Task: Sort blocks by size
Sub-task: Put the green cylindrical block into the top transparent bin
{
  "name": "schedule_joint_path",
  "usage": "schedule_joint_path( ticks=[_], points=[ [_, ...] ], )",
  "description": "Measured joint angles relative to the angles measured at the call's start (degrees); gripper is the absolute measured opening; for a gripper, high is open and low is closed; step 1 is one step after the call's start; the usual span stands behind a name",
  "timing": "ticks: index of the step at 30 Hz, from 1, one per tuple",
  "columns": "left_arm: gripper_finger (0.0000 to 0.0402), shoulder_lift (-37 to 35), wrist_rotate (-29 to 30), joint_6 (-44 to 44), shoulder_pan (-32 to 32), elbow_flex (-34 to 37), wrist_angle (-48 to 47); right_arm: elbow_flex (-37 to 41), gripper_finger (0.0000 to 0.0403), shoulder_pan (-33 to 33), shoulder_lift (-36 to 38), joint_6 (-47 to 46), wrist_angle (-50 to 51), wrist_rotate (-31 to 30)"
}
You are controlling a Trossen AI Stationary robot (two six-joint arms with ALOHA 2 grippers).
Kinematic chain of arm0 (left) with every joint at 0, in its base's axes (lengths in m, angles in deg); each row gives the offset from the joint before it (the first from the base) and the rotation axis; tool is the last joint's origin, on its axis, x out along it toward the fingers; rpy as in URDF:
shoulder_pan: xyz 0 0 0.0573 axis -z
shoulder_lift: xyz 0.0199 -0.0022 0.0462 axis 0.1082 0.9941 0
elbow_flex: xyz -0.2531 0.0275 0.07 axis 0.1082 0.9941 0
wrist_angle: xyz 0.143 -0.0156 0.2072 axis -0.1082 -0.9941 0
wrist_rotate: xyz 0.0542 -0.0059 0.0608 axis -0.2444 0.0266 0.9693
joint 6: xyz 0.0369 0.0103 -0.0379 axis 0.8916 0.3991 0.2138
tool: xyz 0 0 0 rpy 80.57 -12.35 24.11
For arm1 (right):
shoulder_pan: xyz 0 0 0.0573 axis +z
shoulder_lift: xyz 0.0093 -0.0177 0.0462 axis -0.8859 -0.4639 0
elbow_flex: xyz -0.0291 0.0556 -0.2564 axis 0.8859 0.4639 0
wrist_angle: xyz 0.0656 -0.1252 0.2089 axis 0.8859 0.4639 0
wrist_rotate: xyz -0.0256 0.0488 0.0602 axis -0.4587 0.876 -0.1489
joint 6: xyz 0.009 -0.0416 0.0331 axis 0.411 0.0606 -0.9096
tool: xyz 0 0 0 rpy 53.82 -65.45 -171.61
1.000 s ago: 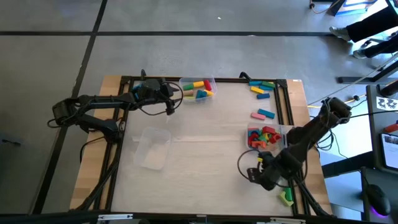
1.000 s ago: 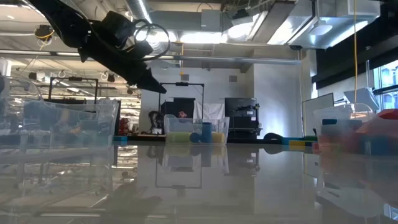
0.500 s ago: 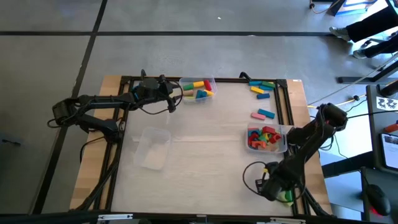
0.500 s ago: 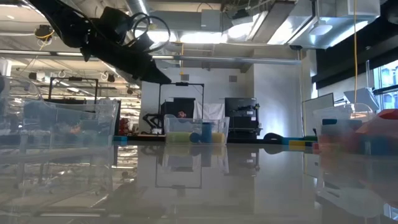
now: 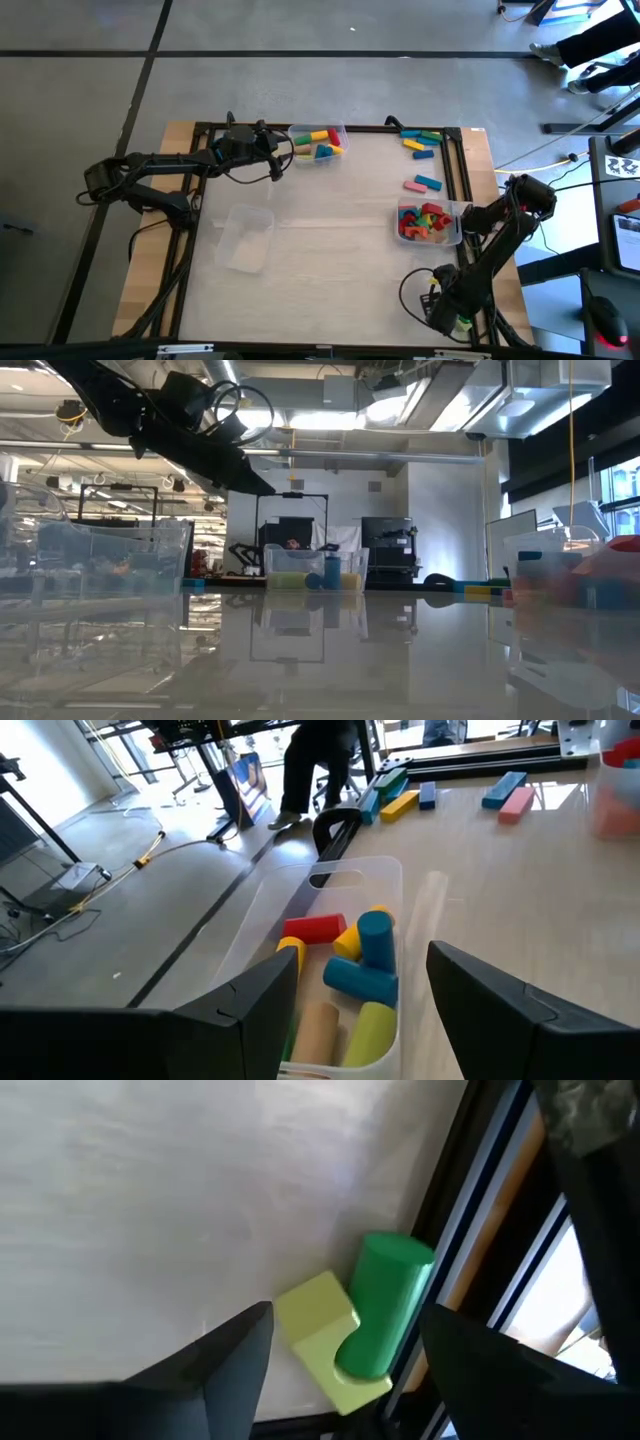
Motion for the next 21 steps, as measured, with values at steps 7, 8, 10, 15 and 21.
schedule_joint_path(
  ticks=[7, 8, 10, 15, 21],
  points=[
    [0.0218, 0.0, 0.0, -0.1, 0.0, 0.0, 0.0, 0.1, 0.0257, 0.0, -0.5, 4.8, 0.6, -0.7],
    [0.0218, 0.0, 0.0, 0.0, 0.0, 0.0, 0.0, 0.1, 0.0257, 0.0, -0.5, 5.5, 0.5, -0.7],
    [0.0218, 0.0, 0.0, -0.1, 0.0, 0.0, 0.0, 0.1, 0.0257, 0.1, -0.5, 7.1, 0.3, -0.8],
    [0.0218, 0.0, 0.0, 0.0, 0.0, 0.0, -0.6, 0.2, 0.0257, 0.2, -0.6, 12.5, -1.0, -0.8],
    [0.0218, 0.0, 0.0, 1.3, 0.0, 0.0, -1.8, 0.2, 0.0257, 0.2, -2.1, 19.7, -2.1, -1.0]
  ],
)
